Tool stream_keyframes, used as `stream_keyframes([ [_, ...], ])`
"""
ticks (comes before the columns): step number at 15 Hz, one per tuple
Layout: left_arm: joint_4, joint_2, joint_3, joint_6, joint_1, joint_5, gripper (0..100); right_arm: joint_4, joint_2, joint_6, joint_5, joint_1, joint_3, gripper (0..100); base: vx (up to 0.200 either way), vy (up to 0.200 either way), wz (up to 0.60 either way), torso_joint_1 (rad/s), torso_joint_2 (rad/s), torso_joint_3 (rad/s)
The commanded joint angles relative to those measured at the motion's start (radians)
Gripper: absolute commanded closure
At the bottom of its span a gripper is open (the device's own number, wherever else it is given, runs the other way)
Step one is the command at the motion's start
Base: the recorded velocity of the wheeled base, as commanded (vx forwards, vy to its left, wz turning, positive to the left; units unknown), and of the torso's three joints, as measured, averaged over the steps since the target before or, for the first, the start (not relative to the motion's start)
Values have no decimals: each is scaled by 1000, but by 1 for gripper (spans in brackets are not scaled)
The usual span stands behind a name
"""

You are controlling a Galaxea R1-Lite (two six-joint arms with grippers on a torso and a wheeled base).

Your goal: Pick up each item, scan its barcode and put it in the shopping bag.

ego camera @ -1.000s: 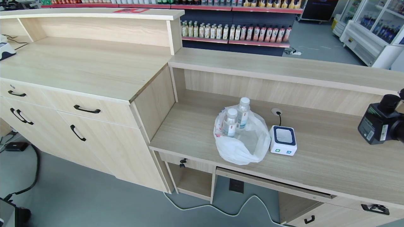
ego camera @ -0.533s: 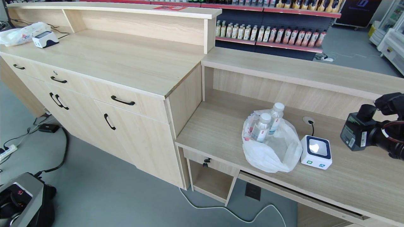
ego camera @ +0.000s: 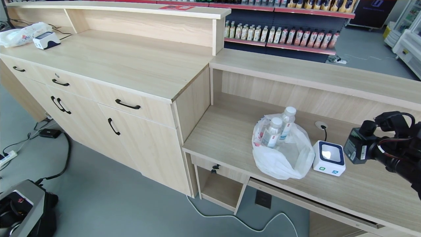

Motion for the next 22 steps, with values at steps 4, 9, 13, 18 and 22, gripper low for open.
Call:
stream_keyframes([
  [4, 0, 0, 0, 0, 1, 0, 0, -158, 162, 31, 1, 70, 18, 100, 0, 0, 0, 0, 0, 0],
  [9, 0, 0, 0, 0, 1, 0, 0, -269, 275, 27, 2, 120, 33, 100, 0, 0, 0, 0, 0, 0],
  [13, 0, 0, 0, 0, 1, 0, 0, -404, 395, 41, 16, 142, 19, 100, 0, 0, 0, 0, 0, 0],
  [18, 0, 0, 0, 0, 1, 0, 0, -404, 479, 61, 59, 143, -80, 100, 0, 0, 0, 0, 0, 0],
  [22, 0, 0, 0, 0, -1, 0, 0, -404, 518, 73, 130, 148, -168, 100, 0, 0, 0, 0, 0, 0],
])
